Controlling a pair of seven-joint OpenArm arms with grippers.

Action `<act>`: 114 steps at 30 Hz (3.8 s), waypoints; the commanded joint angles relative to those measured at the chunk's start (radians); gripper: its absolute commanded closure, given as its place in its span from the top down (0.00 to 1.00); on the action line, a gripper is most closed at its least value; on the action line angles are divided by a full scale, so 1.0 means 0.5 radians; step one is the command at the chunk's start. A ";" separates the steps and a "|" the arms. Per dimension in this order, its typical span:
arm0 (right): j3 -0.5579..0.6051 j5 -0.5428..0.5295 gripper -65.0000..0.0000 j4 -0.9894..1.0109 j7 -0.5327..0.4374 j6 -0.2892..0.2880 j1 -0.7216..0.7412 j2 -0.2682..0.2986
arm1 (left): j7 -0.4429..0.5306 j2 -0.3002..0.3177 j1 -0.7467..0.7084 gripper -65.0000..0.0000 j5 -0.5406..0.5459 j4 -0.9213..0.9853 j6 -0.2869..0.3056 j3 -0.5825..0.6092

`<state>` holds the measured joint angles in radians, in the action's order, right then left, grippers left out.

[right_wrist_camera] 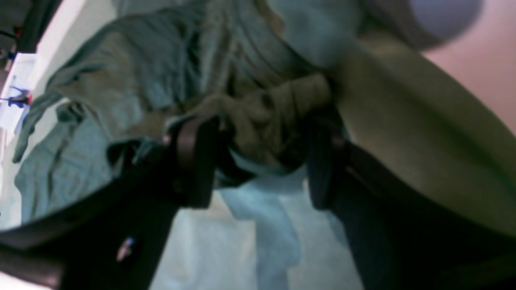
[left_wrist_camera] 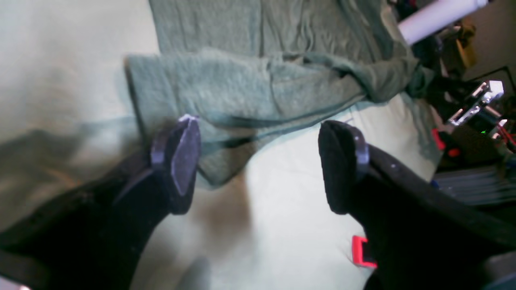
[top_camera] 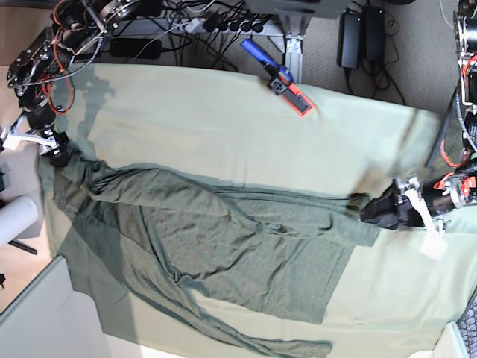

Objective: Fold the T-shirt properly
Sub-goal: 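Lift the left gripper with the shirt edge and regrip the fabric, then pull the shirt with both grippers, spreading it over the cloth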

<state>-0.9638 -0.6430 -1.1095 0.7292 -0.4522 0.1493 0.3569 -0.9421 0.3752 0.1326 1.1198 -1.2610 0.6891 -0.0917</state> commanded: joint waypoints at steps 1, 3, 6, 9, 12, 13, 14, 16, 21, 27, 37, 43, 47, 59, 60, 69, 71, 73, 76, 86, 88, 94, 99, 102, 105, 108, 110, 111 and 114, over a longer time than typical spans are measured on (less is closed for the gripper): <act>-0.005 -0.047 0.53 -0.026 -0.036 -0.025 0.042 0.044 | 0.033 0.007 0.028 0.73 0.079 -0.032 0.018 -0.033; -0.005 -0.047 0.53 -0.024 -0.037 -0.025 0.054 0.045 | 0.005 -0.025 0.005 0.73 0.126 -0.032 0.018 -0.085; -0.005 -0.046 0.53 -0.024 -0.037 -0.025 0.054 0.045 | -0.033 -0.065 -0.028 0.73 0.176 -0.032 0.018 -0.128; -0.005 -0.045 0.53 -0.006 -0.040 -0.025 0.055 0.047 | 0.024 -0.113 -0.057 0.73 0.071 -0.030 0.018 -0.134; -0.005 -0.044 0.53 0.020 -0.044 -0.025 0.054 0.045 | 0.131 -0.165 -0.067 0.73 -0.124 -0.030 -0.089 -0.146; -0.005 -0.044 0.53 0.024 -0.044 -0.025 0.054 0.044 | 0.160 -0.179 -0.066 0.73 -0.175 -0.030 -0.130 -0.156; -0.005 -0.045 0.53 0.026 -0.043 -0.025 0.053 0.045 | 0.185 -0.193 -0.065 0.73 -0.220 -0.030 -0.163 -0.171; -0.005 -0.045 0.53 0.026 -0.040 -0.025 0.054 0.045 | 0.219 -0.219 -0.066 0.73 -0.303 -0.030 -0.224 -0.204; -0.005 -0.046 0.53 0.026 -0.031 -0.025 0.054 0.045 | 0.238 -0.321 -0.066 0.73 -0.381 -0.030 -0.264 -0.207; -0.005 -0.062 0.53 0.026 -0.005 -0.025 0.054 0.045 | 0.310 -0.452 -0.065 0.73 -0.507 -0.027 -0.325 -0.153; 0.128 -0.060 0.35 0.026 -0.099 -0.025 0.054 0.045 | 0.420 -0.462 -0.033 0.00 -0.739 -0.027 -0.284 -0.127; 0.308 0.053 0.00 0.026 -0.189 -0.026 0.055 0.047 | 0.312 -0.449 -0.033 0.00 -0.597 -0.028 0.018 -0.127; 0.300 0.004 0.00 0.022 -0.111 -0.025 0.053 0.074 | 0.099 -0.367 -0.034 0.00 -0.281 -0.047 0.018 -0.130; 0.108 -0.303 0.00 0.020 0.169 -0.025 -0.024 0.381 | -0.032 -0.098 -0.173 0.00 -0.108 -0.369 0.018 -0.127; 0.108 -0.305 0.00 0.020 0.173 -0.025 -0.041 0.402 | -0.032 -0.077 -0.188 0.00 -0.107 -0.403 0.018 -0.127; 0.106 -0.376 0.00 0.020 0.190 -0.025 -0.212 0.456 | -0.038 -0.017 -0.249 0.00 -0.108 -0.530 0.018 -0.127; 0.106 -0.389 0.00 0.020 0.197 -0.025 -0.242 0.461 | -0.040 -0.002 -0.273 0.00 -0.107 -0.533 0.018 -0.127; 0.107 -0.406 0.00 0.020 0.199 -0.026 -0.286 0.475 | -0.042 0.028 -0.319 0.00 -0.098 -0.549 0.018 -0.128; 0.105 -0.423 0.00 0.020 0.202 -0.026 -0.344 0.507 | -0.056 0.092 -0.409 0.00 -0.050 -0.618 0.018 -0.144; 0.093 -0.465 0.00 0.020 0.238 -0.030 -0.428 0.588 | -0.053 0.213 -0.699 0.00 -0.040 -1.014 0.018 -0.301; 0.093 -0.467 0.00 0.020 0.246 -0.031 -0.430 0.601 | -0.055 0.230 -0.752 0.00 -0.038 -1.028 0.018 -0.330; 0.094 -0.520 0.00 0.020 0.257 -0.032 -0.562 0.668 | -0.056 0.243 -0.894 0.00 0.014 -1.029 0.018 -0.481; 0.093 -0.568 0.00 0.020 0.261 -0.037 -0.713 0.681 | -0.070 0.251 -0.967 0.00 0.054 -1.034 0.018 -0.569; 0.093 -0.571 0.00 0.020 0.263 -0.047 -0.768 0.682 | -0.079 0.253 -1.008 0.00 0.060 -1.046 0.018 -0.569; 0.093 -0.572 0.00 0.020 0.263 -0.047 -0.807 0.684 | -0.085 0.254 -1.070 0.00 0.058 -1.075 0.018 -0.570; 0.093 -0.585 0.00 0.020 0.263 -0.047 -0.838 0.683 | -0.084 0.253 -1.134 0.00 0.058 -1.098 0.018 -0.569; 0.093 -0.583 0.00 0.020 0.263 -0.047 -0.848 0.683 | -0.085 0.253 -1.148 0.00 0.056 -1.099 0.018 -0.570; 0.093 -0.580 0.00 0.020 0.263 -0.047 -0.856 0.684 | -0.085 0.254 -1.147 0.00 0.056 -1.099 0.018 -0.570; 0.093 -0.576 0.00 0.020 0.259 -0.047 -0.869 0.690 | -0.082 0.253 -1.147 0.00 0.049 -1.099 0.018 -0.570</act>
<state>-0.9028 -0.9310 -1.0843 0.8959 -0.4606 -0.2840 0.6605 -1.0046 0.4820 -0.4454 1.1393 -1.7950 0.6899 -0.3607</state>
